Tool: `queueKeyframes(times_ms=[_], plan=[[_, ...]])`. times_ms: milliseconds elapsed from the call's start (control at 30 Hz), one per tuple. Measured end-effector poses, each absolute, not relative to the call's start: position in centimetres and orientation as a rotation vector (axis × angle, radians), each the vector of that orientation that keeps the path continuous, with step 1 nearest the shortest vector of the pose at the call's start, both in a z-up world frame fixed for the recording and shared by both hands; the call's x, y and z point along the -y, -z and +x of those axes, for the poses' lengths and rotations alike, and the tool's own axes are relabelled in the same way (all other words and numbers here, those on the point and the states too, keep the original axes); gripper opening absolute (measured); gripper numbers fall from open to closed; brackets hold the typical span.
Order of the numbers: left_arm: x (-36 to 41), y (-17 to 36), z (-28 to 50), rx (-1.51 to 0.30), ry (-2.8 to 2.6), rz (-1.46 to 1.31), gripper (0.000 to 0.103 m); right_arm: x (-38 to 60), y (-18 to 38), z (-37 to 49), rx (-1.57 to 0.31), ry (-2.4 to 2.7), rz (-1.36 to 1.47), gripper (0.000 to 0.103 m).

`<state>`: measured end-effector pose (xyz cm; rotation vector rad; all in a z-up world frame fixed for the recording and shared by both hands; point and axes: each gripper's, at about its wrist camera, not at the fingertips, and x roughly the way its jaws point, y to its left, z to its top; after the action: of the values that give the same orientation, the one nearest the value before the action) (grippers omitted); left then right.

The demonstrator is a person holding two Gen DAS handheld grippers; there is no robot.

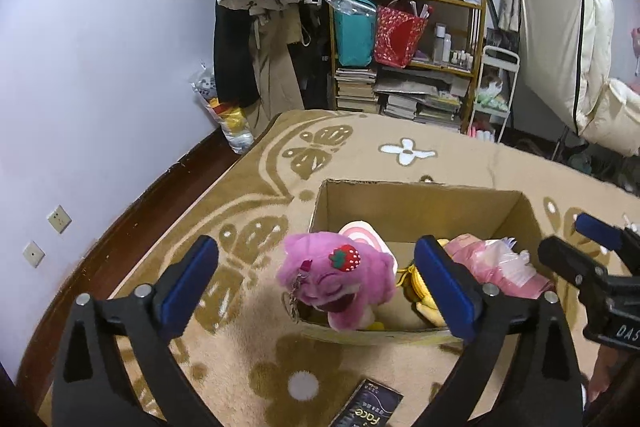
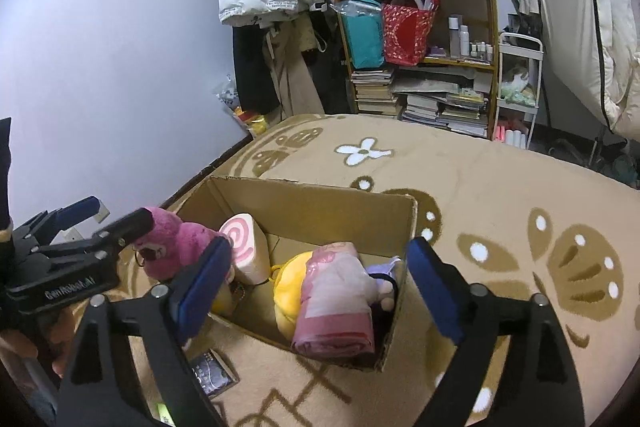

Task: Organize soft objects
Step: 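Open both tools to drop the bear and packet into the box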

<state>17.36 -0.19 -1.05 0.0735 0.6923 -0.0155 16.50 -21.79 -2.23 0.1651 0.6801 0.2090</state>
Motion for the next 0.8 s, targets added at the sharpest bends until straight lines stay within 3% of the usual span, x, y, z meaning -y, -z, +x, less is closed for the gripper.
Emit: queueKeyframes(times_ms=[67, 800], plan=[[-0.2, 0.6, 17.0, -0.692, 0.017, 0.058, 0.102, 21.9, 2.0, 16.2, -0.679, -0.207, 0.167, 0.103], [-2.0, 0.6, 12.1, -0.799, 0.048, 0.040, 0.102, 19.9, 2.0, 10.0, -0.707, -0.242, 0.136, 0.103]])
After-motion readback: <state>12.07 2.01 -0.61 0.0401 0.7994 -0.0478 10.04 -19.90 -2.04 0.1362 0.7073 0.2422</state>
